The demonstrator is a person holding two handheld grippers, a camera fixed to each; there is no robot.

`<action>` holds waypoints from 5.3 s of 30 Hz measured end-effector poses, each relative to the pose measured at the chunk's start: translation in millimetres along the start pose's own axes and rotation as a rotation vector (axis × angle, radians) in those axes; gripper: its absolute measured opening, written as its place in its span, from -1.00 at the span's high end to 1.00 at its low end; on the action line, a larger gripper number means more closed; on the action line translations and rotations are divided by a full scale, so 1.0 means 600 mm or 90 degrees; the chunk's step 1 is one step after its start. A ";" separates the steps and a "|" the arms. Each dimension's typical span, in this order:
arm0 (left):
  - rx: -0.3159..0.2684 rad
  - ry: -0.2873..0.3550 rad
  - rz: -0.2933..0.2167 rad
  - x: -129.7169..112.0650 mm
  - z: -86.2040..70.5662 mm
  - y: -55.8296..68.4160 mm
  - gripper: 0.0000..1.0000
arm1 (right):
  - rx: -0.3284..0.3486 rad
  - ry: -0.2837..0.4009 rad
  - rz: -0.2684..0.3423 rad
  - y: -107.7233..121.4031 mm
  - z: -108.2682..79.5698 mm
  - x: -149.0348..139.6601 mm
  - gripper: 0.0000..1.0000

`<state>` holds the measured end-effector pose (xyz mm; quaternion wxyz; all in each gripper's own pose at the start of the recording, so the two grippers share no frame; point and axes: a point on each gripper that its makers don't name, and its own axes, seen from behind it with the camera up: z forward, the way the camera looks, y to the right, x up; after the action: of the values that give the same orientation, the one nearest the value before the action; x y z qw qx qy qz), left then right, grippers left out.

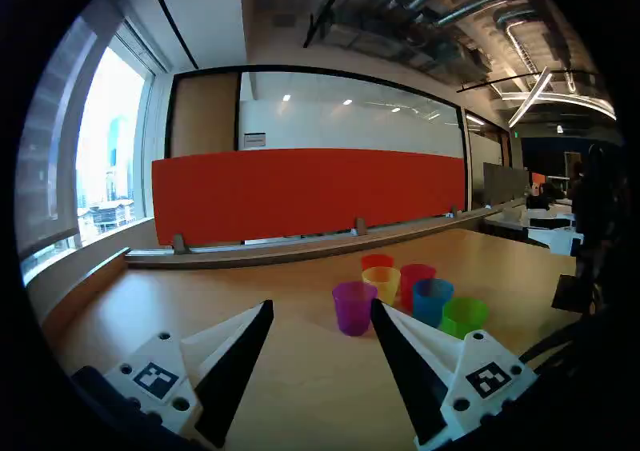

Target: Pour water

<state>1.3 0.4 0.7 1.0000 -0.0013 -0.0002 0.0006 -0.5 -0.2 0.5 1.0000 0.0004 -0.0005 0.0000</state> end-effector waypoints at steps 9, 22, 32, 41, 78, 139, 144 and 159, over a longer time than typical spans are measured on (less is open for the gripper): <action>-0.050 -0.019 0.018 0.011 0.016 0.026 -0.79 | 0.042 -0.015 -0.010 -0.020 0.008 0.002 -1.00; -0.158 -0.063 0.037 0.000 0.038 0.092 -0.79 | 0.204 -0.069 -0.089 -0.086 0.018 0.017 -1.00; -0.228 -0.094 0.060 -0.007 0.056 0.141 -0.79 | 0.321 -0.108 -0.120 -0.131 0.017 0.022 -1.00; -0.282 -0.125 0.072 -0.027 0.068 0.184 -0.79 | 0.358 -0.148 -0.120 -0.136 0.027 0.005 -1.00; -0.442 -0.236 0.147 -0.143 0.093 0.331 -0.79 | 0.396 -0.192 -0.172 -0.145 0.041 -0.040 -1.00; -0.438 -0.196 0.181 -0.130 0.125 0.358 -0.72 | 0.404 -0.213 -0.171 -0.156 0.044 -0.081 -1.00; -0.426 -0.192 0.160 -0.112 0.116 0.343 -0.72 | 0.410 -0.213 -0.169 -0.167 0.048 -0.082 -1.00; -0.375 -0.164 0.133 -0.069 0.083 0.282 -0.71 | 0.443 -0.217 -0.171 -0.213 0.068 -0.092 -1.00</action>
<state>-40.3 169.9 50.1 0.9431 -0.2897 -0.1263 0.1028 -55.9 -128.1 41.0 0.9169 0.3385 -0.1664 -0.1302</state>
